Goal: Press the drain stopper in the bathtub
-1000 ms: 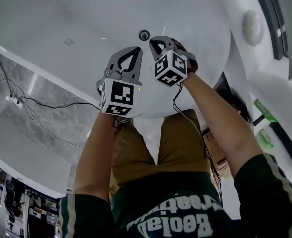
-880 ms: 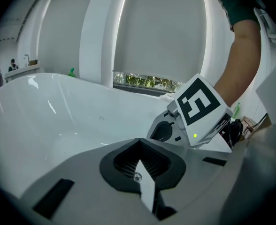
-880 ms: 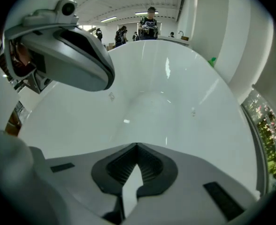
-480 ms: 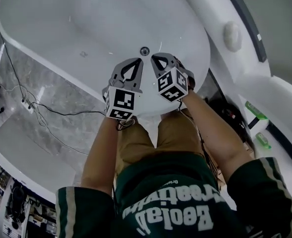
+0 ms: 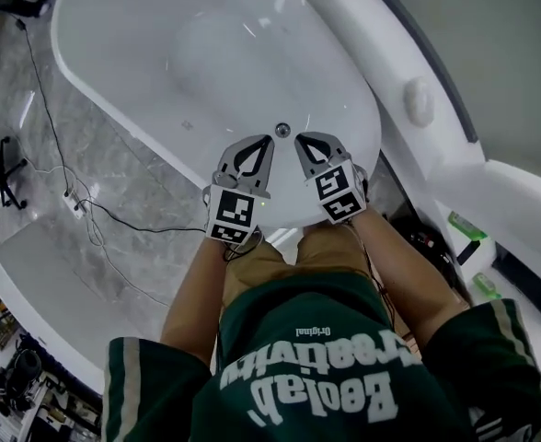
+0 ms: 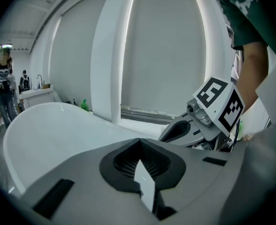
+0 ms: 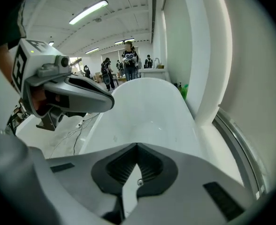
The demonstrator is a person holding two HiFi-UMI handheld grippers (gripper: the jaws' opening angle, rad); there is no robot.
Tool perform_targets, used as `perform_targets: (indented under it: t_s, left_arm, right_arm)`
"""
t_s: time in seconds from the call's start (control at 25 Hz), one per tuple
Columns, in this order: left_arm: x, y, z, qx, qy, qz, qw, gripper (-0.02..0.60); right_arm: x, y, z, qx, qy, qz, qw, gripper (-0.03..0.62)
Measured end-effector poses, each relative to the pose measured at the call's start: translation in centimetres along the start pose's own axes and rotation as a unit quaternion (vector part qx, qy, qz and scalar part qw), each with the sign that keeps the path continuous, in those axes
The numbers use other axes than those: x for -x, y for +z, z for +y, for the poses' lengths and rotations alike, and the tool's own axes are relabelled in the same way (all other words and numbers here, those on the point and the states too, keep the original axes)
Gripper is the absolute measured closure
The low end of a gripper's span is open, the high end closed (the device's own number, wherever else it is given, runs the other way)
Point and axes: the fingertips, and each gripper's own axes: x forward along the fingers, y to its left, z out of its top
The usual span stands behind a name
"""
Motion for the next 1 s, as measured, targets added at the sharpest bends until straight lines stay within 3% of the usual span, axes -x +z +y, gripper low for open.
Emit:
perform_targets:
  t_s: [0.24, 0.56, 0.72, 0.84, 1.0]
  left_arm:
    - [3.4, 3.9, -1.4, -0.002, -0.003, -0.027, 0.9996, 0.575]
    - [6.7, 8.5, -1.9, -0.023, -0.002, -0.060, 0.9980, 0.575]
    - [9.2, 10.2, -3.3, -0.025, -0.004, -0.067, 0.9975, 0.574]
    - [10.5, 12.7, -2.4, -0.043, 0.002, -0.091, 0.9949, 0.575]
    - [12.8, 14.5, -2.1, -0.041, 0.003, -0.107, 0.9934, 0.574]
  right_arm:
    - [5.3, 3.9, 0.7, -0.006, -0.017, -0.036, 0.999, 0.585]
    - [9.8, 10.5, 0.7, 0.038, -0.033, -0.102, 0.994, 0.585]
    - [13.3, 11.6, 1.7, 0.048, -0.035, -0.124, 0.991, 0.585]
    - [14.4, 13.6, 0.7, 0.051, -0.054, -0.148, 0.986, 0.585]
    - [16.5, 14.5, 1.4, 0.034, -0.061, -0.162, 0.984, 0.585]
